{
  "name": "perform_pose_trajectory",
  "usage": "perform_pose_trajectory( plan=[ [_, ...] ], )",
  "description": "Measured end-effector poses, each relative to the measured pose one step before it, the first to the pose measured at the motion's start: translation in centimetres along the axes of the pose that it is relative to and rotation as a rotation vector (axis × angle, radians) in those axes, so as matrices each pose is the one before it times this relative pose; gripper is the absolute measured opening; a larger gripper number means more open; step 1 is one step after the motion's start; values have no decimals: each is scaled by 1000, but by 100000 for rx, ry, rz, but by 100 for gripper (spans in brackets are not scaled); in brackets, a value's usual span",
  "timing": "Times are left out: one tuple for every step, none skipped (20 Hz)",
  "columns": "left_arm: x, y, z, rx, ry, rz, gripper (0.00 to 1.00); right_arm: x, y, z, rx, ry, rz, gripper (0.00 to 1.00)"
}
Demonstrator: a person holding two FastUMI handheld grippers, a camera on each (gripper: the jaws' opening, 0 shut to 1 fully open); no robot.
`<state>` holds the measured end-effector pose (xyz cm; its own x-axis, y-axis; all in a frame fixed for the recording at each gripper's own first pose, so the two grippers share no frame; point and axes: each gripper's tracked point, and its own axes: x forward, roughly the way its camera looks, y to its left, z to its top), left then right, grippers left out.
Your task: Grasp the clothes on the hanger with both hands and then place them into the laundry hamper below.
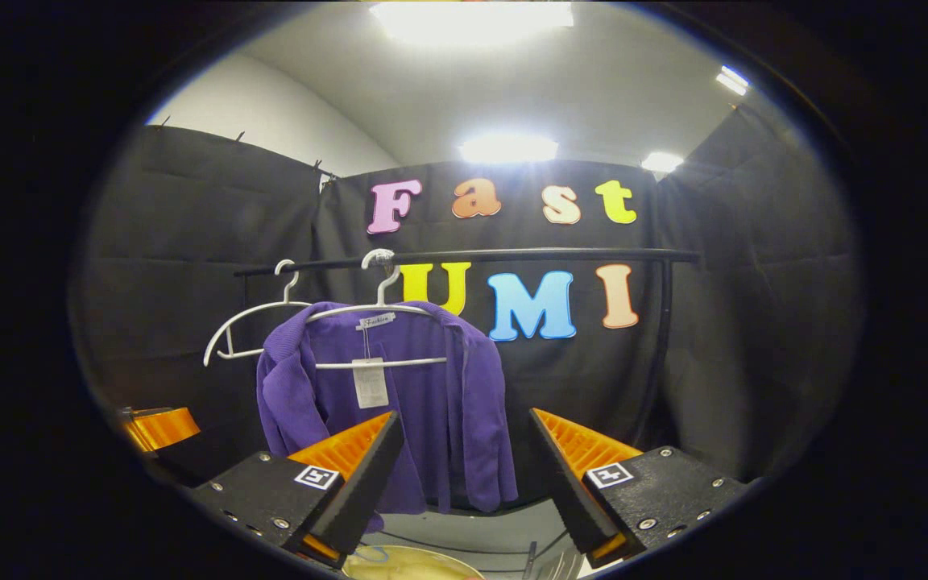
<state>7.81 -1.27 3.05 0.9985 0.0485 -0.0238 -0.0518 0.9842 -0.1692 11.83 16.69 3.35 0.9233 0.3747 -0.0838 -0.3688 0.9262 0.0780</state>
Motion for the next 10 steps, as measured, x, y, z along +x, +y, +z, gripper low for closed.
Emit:
perform_pose_trajectory(
  plan=[
    [1040, -410, 408, -1026, -885, 585, 99, 1620, 23, 452, 1650, -967, 1640, 95],
    [1193, -256, 420, -500, -590, 1268, 95, 1549, 114, 294, 1264, -838, 1782, 95],
    [1058, -119, 94, -94, 142, 1603, 94, 1545, -99, 211, 740, -390, 1544, 95],
    [1126, -213, 173, 264, -269, 938, 99, 1398, -192, 49, 303, -692, 1189, 95],
    [1229, -389, 33, 428, -189, 1249, 94, 1509, -254, 201, 252, -829, 1087, 95],
    [1232, -201, -41, 372, 294, 1953, 94, 1739, -217, 121, 728, -207, 1207, 96],
    [1288, -156, -242, 192, 171, 2261, 94, 1469, -216, -122, 1129, -260, 1524, 95],
    [1224, -64, -58, 137, -254, 2486, 99, 1609, -36, -145, 1083, 104, 1374, 95],
    [1288, -263, -212, 464, -269, 2373, 94, 1477, -349, -277, 919, 89, 763, 95],
    [1168, -219, -236, 972, -137, 2415, 96, 1514, -497, -460, 835, 826, 393, 95]
  ],
)
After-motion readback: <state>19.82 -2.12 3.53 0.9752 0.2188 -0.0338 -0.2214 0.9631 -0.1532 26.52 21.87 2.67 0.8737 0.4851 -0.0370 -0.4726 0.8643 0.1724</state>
